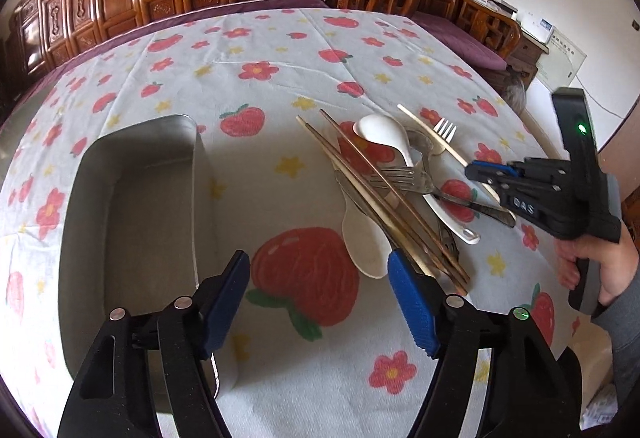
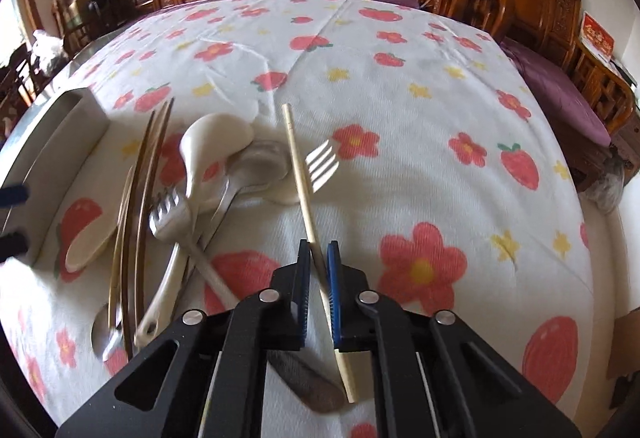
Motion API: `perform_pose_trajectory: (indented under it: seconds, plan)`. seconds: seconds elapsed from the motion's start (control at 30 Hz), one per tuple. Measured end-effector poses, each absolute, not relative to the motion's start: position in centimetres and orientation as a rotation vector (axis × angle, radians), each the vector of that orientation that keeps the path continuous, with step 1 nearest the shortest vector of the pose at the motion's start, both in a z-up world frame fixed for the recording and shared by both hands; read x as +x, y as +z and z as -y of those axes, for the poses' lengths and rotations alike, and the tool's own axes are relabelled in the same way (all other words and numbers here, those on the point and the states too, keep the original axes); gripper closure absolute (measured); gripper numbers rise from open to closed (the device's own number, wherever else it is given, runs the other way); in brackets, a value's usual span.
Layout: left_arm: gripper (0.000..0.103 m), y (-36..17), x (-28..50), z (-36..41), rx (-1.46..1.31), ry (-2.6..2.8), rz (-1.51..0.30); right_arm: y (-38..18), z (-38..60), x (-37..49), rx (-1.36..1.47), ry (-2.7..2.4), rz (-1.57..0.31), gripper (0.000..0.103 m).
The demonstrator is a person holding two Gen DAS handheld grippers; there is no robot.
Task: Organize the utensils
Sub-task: 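Grasp a light wooden chopstick with the right tool while the left tool grasps a white plastic spoon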
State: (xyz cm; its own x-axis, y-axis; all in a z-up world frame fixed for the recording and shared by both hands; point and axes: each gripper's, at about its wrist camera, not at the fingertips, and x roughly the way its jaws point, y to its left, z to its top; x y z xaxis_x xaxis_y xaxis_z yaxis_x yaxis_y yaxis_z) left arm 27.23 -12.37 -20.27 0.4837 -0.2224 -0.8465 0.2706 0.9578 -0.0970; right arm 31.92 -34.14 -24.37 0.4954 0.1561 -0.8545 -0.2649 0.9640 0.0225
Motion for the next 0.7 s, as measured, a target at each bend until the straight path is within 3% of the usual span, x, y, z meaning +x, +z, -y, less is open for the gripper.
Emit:
perform_pose_trajectory:
  seconds: [0.23, 0.5, 0.57, 0.63, 0.7]
  plan:
    - [0.053, -22.2, 29.3, 13.9, 0.036, -0.313, -1.075, -21.7, 35.5, 28.4, -0.038, 0.26, -0.969, 0.097]
    - [0.061, -24.5, 30.8, 14.3, 0.012, -0.289, -1.133, -19.7, 35.0, 26.4, -0.022, 0.268, -0.921, 0.097]
    - [0.069, -24.5, 30.9, 14.3, -0.007, -0.288, -1.137, -19.3, 35.0, 26.1, -0.005, 0.27, -0.912, 0.097]
    - [0.087, -24.5, 31.0, 14.3, -0.029, -0.294, -1.15, -18.9, 34.8, 26.0, 0.008, 0.275, -0.907, 0.097]
    - [0.096, -24.6, 30.9, 14.5, -0.041, -0.307, -1.158, -18.5, 34.6, 25.8, 0.007, 0.276, -0.899, 0.097]
